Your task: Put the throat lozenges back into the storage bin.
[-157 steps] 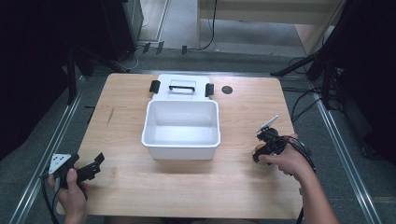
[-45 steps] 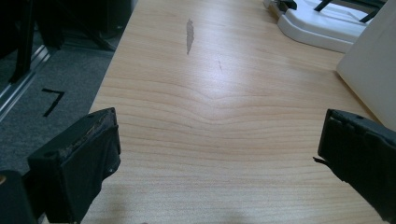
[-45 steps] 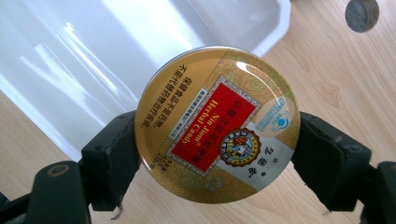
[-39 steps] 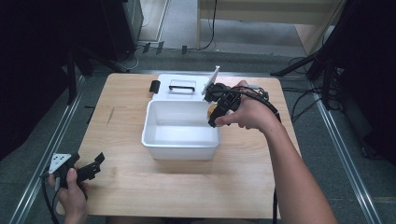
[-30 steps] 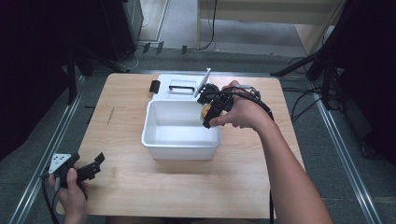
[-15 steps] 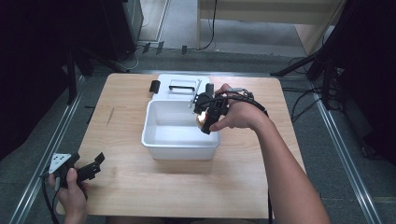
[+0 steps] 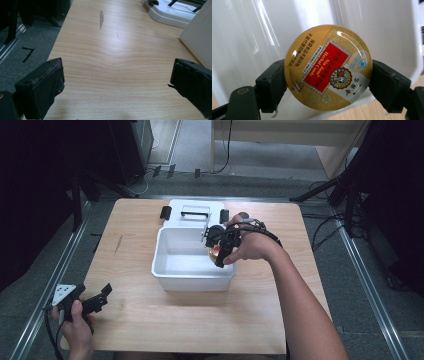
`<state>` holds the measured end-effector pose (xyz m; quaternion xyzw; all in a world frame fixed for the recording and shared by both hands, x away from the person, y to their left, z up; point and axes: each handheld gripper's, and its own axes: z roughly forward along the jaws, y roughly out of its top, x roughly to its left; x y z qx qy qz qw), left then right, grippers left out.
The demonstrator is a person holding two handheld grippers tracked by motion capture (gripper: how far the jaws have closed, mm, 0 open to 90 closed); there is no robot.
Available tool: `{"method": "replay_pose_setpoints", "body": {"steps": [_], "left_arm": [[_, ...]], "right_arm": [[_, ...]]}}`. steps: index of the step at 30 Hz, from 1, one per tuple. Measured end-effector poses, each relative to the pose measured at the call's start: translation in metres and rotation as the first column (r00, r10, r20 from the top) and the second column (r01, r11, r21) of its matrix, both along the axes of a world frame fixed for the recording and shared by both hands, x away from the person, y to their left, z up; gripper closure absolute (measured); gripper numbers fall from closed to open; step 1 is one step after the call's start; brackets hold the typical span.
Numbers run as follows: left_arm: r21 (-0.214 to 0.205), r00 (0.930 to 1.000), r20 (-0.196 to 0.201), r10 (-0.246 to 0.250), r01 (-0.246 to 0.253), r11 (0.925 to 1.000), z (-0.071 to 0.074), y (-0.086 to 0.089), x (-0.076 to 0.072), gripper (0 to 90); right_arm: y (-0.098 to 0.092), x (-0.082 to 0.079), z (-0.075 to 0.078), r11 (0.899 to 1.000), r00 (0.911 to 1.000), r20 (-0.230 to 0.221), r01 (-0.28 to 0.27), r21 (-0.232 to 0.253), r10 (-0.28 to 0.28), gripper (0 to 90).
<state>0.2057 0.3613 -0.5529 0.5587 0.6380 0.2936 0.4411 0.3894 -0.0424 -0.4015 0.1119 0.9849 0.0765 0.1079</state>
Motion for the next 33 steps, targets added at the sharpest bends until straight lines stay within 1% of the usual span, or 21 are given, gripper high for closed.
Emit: {"method": "replay_pose_setpoints", "body": {"steps": [4,11,13,15,16,17,18,19,21,22,24,33], "left_arm": [[0.0,1.0,-0.002,-0.001,0.001,1.0,0.0,0.0,0.0,0.0],[0.002,1.0,-0.002,-0.002,0.002,1.0,0.0,0.0,0.0,0.0],[0.002,1.0,-0.002,-0.002,0.002,1.0,0.0,0.0,0.0,0.0],[0.002,1.0,-0.002,-0.002,0.002,1.0,0.0,0.0,0.0,0.0],[0.001,1.0,-0.002,-0.002,0.002,1.0,0.0,0.0,0.0,0.0],[0.001,1.0,-0.003,-0.001,0.001,1.0,0.0,0.0,0.0,0.0],[0.001,1.0,-0.004,-0.001,0.001,1.0,0.0,0.0,0.0,0.0],[0.001,1.0,-0.003,-0.001,0.001,1.0,0.0,0.0,0.0,0.0],[-0.001,1.0,-0.003,0.0,0.0,1.0,0.0,0.0,0.0,0.0],[-0.001,1.0,-0.004,0.0,0.0,1.0,0.0,0.0,0.0,0.0],[-0.002,1.0,-0.004,-0.002,0.002,1.0,0.0,0.0,0.0,0.0],[-0.002,1.0,-0.005,-0.003,0.003,1.0,0.0,0.0,0.0,0.0]], "right_arm": [[0.0,0.002,-0.007,1.0,1.0,-0.008,-0.003,-0.001,0.003,20.9],[0.003,0.003,-0.018,1.0,0.9997,-0.02,-0.011,-0.024,0.011,20.9],[0.003,0.005,-0.021,0.999,0.9996,-0.021,-0.022,-0.029,0.021,20.9],[0.005,0.005,-0.026,0.999,0.9995,-0.026,-0.017,-0.038,0.016,20.8],[0.005,0.005,-0.027,0.999,0.9995,-0.028,-0.013,-0.043,0.012,20.9],[0.006,0.005,-0.031,0.998,0.9993,-0.032,-0.02,-0.051,0.019,20.8],[0.007,0.005,-0.032,0.998,0.9994,-0.033,-0.013,-0.062,0.011,20.9],[0.008,0.006,-0.035,0.998,0.9992,-0.031,-0.025,-0.062,0.023,20.9],[0.009,0.006,-0.037,0.997,0.9992,-0.03,-0.028,-0.077,0.026,20.9],[0.01,0.006,-0.037,0.996,0.9994,-0.029,-0.019,-0.087,0.017,20.9],[0.012,0.006,-0.039,0.994,0.999,-0.025,-0.038,-0.1,0.036,20.8],[0.018,0.007,-0.046,0.988,0.9985,-0.043,-0.039,-0.152,0.033,20.7]]}}
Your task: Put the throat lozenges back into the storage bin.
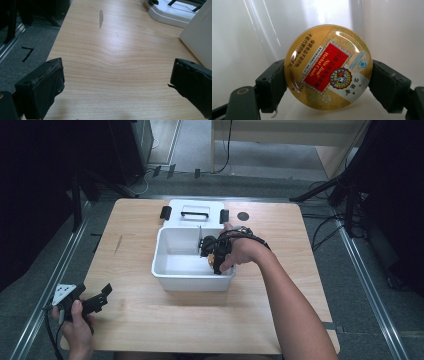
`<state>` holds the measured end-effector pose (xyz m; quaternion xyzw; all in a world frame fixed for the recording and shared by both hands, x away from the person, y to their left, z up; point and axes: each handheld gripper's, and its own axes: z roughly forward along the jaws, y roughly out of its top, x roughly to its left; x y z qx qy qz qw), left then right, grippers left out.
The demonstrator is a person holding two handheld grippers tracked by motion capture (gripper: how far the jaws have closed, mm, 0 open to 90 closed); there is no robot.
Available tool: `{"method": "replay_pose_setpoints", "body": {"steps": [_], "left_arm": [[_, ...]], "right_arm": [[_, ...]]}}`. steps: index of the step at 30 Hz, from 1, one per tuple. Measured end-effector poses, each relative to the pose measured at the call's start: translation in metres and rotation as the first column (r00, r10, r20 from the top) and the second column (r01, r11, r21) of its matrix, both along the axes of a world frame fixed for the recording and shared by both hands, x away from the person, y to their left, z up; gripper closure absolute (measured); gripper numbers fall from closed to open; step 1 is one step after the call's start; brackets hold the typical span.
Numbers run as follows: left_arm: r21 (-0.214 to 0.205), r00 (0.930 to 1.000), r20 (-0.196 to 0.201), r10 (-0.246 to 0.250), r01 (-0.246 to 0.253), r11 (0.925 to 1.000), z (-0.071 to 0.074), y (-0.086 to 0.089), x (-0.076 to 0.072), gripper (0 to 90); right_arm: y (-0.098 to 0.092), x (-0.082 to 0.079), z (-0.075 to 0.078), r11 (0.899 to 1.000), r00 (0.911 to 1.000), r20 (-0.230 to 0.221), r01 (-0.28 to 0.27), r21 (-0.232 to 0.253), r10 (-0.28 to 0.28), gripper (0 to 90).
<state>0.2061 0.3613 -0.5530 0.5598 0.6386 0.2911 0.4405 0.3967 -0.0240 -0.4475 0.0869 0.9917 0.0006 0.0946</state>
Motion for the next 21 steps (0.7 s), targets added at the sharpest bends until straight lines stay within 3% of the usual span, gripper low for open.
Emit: {"method": "replay_pose_setpoints", "body": {"steps": [10,21], "left_arm": [[-0.003,1.0,0.0,0.0,0.0,1.0,0.0,0.0002,-0.0001,0.0],[-0.006,1.0,0.002,-0.002,0.002,1.0,-0.0002,0.0005,0.0003,0.0]], "right_arm": [[0.0043,-0.0003,-0.0034,0.999,0.9998,-0.022,0.0,-0.038,-0.001,20.4],[0.0057,0.0018,-0.0003,0.999,0.9993,-0.024,0.029,-0.034,-0.029,14.3]]}}
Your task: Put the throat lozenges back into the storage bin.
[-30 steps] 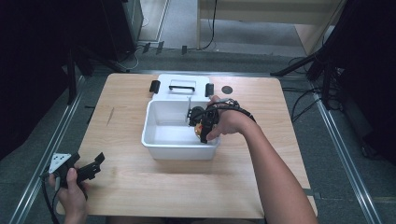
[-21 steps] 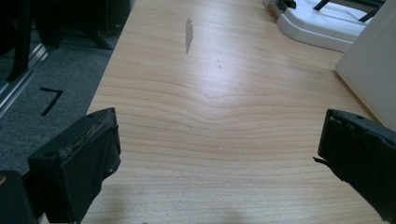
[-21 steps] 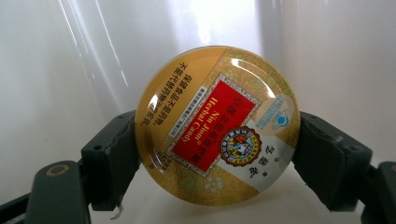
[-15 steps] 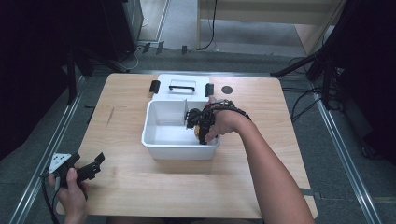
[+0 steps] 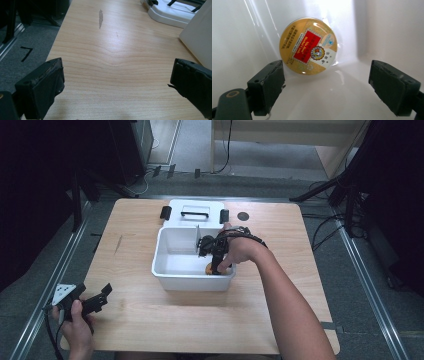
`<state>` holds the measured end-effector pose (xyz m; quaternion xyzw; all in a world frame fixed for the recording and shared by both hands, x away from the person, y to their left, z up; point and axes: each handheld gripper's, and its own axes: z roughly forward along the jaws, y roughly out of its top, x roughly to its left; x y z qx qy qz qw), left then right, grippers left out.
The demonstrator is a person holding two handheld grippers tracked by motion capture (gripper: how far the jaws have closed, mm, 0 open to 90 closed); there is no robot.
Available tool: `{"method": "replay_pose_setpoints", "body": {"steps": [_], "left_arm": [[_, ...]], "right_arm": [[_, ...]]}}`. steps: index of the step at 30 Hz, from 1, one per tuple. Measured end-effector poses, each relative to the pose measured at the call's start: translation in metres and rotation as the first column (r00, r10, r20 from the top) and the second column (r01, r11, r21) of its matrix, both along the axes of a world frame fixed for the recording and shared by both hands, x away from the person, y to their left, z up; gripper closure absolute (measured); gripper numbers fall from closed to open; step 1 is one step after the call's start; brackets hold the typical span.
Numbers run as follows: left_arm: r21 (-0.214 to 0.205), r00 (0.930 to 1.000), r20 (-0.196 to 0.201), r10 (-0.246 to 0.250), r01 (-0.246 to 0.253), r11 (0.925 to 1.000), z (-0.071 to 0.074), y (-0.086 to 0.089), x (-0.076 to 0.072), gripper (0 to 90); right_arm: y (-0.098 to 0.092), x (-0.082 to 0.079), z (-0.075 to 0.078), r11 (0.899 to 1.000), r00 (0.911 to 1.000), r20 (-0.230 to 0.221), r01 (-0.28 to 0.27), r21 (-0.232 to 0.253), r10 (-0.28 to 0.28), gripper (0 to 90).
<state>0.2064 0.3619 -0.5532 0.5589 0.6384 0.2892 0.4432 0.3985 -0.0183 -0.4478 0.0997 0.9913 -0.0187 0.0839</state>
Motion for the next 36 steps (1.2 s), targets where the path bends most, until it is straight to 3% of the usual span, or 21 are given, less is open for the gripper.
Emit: {"method": "replay_pose_setpoints", "body": {"steps": [5,14,19,24,26,28,32,36], "left_arm": [[0.001,1.0,0.001,0.001,-0.001,1.0,0.0,0.0,0.0,0.0],[0.004,1.0,0.0,0.0,0.0,1.0,0.0,0.0,0.0,0.0],[0.005,1.0,0.0,0.001,-0.001,1.0,0.0,0.0,0.0,0.0],[0.004,1.0,0.002,0.002,-0.002,1.0,0.0,-0.001,0.0,0.0],[0.003,1.0,0.002,0.003,-0.003,1.0,0.0,-0.001,0.0,0.0],[0.004,1.0,-0.001,0.002,-0.002,1.0,0.0,-0.001,0.0,0.0],[0.003,1.0,-0.001,0.003,-0.003,1.0,0.0,0.0,0.0,0.0],[0.001,1.0,0.002,0.003,-0.003,1.0,0.0,0.0,0.0,0.0]], "right_arm": [[-0.003,0.0,0.014,0.998,0.9995,0.017,0.027,0.049,-0.028,14.6],[-0.012,-0.008,0.045,0.992,0.9975,0.063,0.022,0.127,-0.03,16.2],[-0.019,-0.011,0.063,0.982,0.9952,0.079,0.043,0.185,-0.058,16.0],[-0.028,-0.015,0.076,0.977,0.9897,0.098,0.083,0.196,-0.104,11.8],[-0.032,-0.016,0.079,0.977,0.9888,0.114,0.072,0.199,-0.097,8.1],[-0.041,-0.019,0.086,0.968,0.9818,0.108,0.131,0.212,-0.156,1.7],[-0.051,-0.022,0.091,0.96,0.9783,0.109,0.146,0.239,-0.176,0.0],[-0.066,-0.025,0.094,0.943,0.9704,0.107,0.18,0.279,-0.216,0.0]]}}
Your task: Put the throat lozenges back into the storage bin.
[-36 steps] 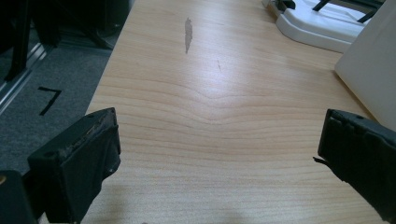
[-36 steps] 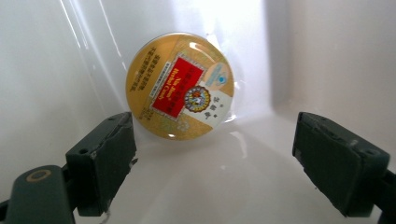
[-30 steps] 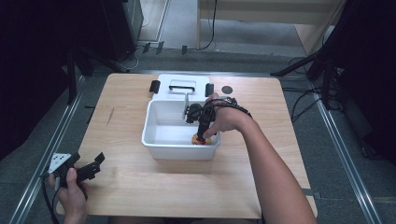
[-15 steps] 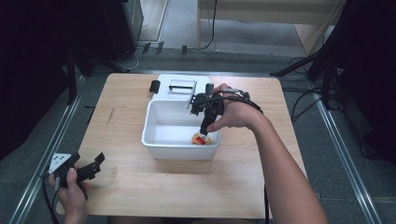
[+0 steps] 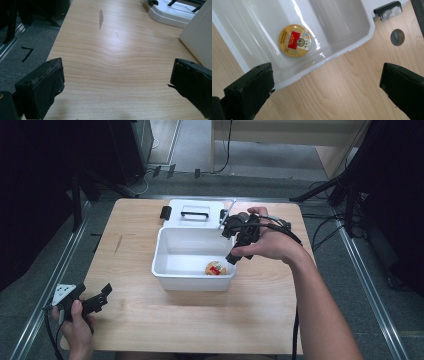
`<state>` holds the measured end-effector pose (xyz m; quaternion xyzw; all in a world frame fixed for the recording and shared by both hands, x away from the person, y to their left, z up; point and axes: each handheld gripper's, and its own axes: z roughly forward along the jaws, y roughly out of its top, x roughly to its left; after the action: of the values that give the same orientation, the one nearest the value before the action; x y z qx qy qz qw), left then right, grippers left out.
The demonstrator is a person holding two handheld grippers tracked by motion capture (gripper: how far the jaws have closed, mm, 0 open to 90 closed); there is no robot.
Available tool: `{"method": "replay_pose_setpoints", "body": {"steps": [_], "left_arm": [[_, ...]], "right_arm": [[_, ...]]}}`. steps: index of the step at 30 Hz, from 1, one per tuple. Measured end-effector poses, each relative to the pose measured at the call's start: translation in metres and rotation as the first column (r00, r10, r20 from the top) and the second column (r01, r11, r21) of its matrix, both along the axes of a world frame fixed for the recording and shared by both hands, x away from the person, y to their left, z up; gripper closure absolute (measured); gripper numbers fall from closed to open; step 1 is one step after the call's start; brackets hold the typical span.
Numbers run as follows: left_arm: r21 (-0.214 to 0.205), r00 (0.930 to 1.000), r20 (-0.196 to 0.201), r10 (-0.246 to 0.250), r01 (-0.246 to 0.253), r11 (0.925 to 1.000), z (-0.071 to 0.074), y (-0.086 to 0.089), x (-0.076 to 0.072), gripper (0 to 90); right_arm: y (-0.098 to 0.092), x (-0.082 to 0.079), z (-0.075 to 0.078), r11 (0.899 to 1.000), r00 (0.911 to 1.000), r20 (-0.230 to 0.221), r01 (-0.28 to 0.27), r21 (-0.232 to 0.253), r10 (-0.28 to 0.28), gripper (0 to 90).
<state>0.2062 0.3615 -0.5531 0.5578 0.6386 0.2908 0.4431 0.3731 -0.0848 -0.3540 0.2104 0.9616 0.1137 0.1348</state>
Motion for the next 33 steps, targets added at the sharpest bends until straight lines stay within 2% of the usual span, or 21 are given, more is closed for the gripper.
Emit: {"method": "replay_pose_setpoints", "body": {"steps": [4,8,12,18,24,33], "left_arm": [[-0.002,1.0,0.001,0.0,0.0,1.0,0.0,0.0,0.0,0.0],[-0.002,1.0,-0.001,-0.003,0.003,1.0,0.0,0.0,0.0,0.0],[0.001,1.0,-0.002,-0.001,0.001,1.0,0.0,0.0,0.0,0.0],[0.005,1.0,-0.003,-0.002,0.002,1.0,0.0,0.0,0.0,0.0],[0.003,1.0,-0.004,0.0,0.0,1.0,0.0,0.0,0.0,0.0],[0.005,1.0,-0.003,-0.002,0.002,1.0,0.0,0.0,-0.001,0.0]], "right_arm": [[-0.015,-0.002,-0.001,0.999,0.9996,0.005,0.026,0.026,-0.026,0.0],[-0.034,-0.001,-0.005,0.995,0.997,0.01,0.075,0.063,-0.076,0.0],[-0.048,-0.003,-0.009,0.987,0.9927,0.004,0.12,0.106,-0.121,0.0],[-0.067,-0.006,-0.018,0.976,0.985,0.011,0.169,0.138,-0.172,0.0],[-0.089,-0.01,-0.031,0.961,0.9705,0.028,0.233,0.151,-0.239,0.0],[-0.12,-0.021,-0.055,0.92,0.9362,0.034,0.336,0.201,-0.35,0.0]]}}
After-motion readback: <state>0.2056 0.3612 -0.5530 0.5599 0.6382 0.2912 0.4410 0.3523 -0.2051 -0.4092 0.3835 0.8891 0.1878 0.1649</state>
